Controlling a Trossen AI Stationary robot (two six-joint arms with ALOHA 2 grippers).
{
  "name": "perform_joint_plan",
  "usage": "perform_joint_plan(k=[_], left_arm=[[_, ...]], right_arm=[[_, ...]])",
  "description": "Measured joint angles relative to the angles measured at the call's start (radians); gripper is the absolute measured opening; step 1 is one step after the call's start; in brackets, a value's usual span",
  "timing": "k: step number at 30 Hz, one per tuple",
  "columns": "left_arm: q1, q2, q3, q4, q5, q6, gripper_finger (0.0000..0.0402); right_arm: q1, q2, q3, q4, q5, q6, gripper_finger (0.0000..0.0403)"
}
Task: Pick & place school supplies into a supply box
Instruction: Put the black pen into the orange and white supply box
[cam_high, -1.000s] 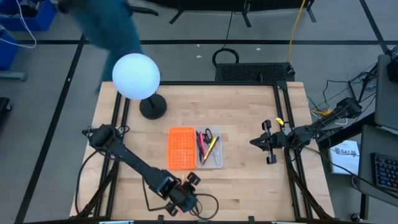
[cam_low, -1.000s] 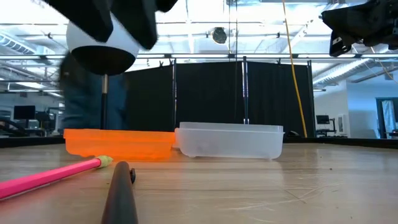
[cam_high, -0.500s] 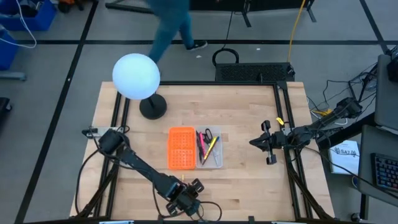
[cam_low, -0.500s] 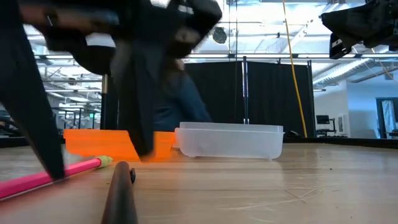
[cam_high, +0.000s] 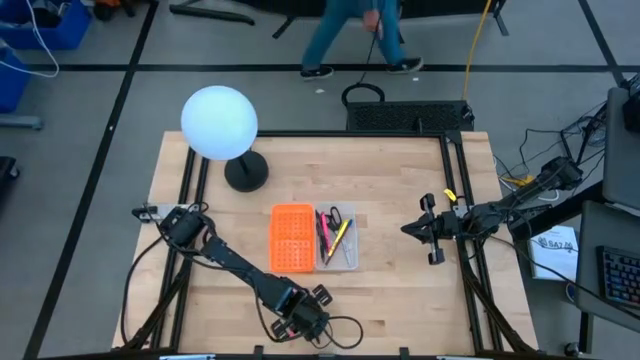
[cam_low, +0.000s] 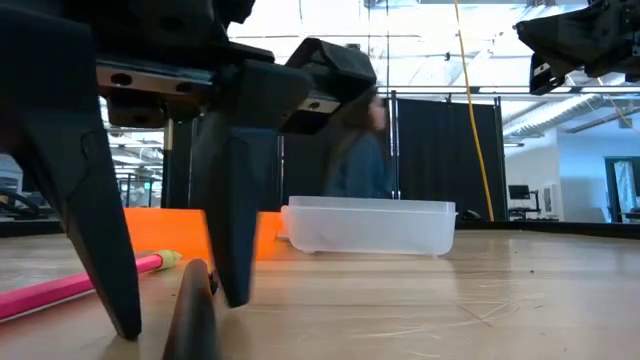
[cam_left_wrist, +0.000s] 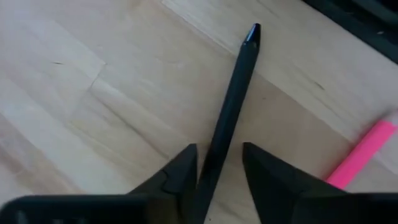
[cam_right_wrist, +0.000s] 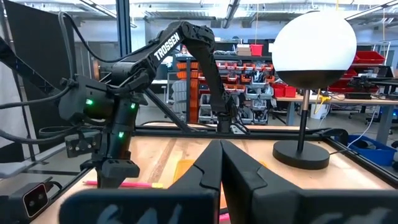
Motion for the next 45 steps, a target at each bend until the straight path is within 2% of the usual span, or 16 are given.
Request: perform_joint_plan(k=[6, 7, 12, 17, 22, 28, 36, 40, 45], left_arm=[[0.013, 0.001, -0.001, -0.041, 0.038, -0.007, 0.0030], [0.014, 0.001, -0.001, -0.044, 0.038, -0.010, 0.0023], [0.005, 0.002, -0.001, -0.066, 0.016, 0.064, 0.0031], [-0.001, -0.019, 0.013, -0.100, -0.012, 0.134, 0.0022], [0.009, -0.048, 0.085, -0.258, -0.110, 0.249, 0.0022], [0.037, -0.050, 0.195, -0.427, -0.223, 0.480, 0.0022], [0.131, -0.054, 0.266, -0.421, -0.252, 0.855, 0.0022], [0.202, -0.053, 0.266, -0.419, -0.277, 0.950, 0.0022], [0.285, -0.053, 0.266, -0.406, -0.210, 1.031, 0.0022]], right_arm=[[0.000, 0.000, 0.000, 0.000, 0.000, 0.000, 0.0000], [0.000, 0.000, 0.000, 0.000, 0.000, 0.000, 0.0000], [0.000, 0.000, 0.000, 0.000, 0.000, 0.000, 0.0000], [0.000, 0.000, 0.000, -0.001, 0.000, 0.000, 0.0000], [0.000, 0.001, 0.000, -0.004, 0.000, 0.000, 0.0000], [0.000, 0.002, 0.000, -0.029, 0.000, 0.007, 0.0000], [0.000, 0.004, 0.000, -0.063, -0.001, 0.062, 0.0000], [0.000, 0.004, 0.000, -0.063, -0.001, 0.061, 0.0000], [0.000, 0.004, 0.000, -0.072, -0.001, 0.061, 0.0000]])
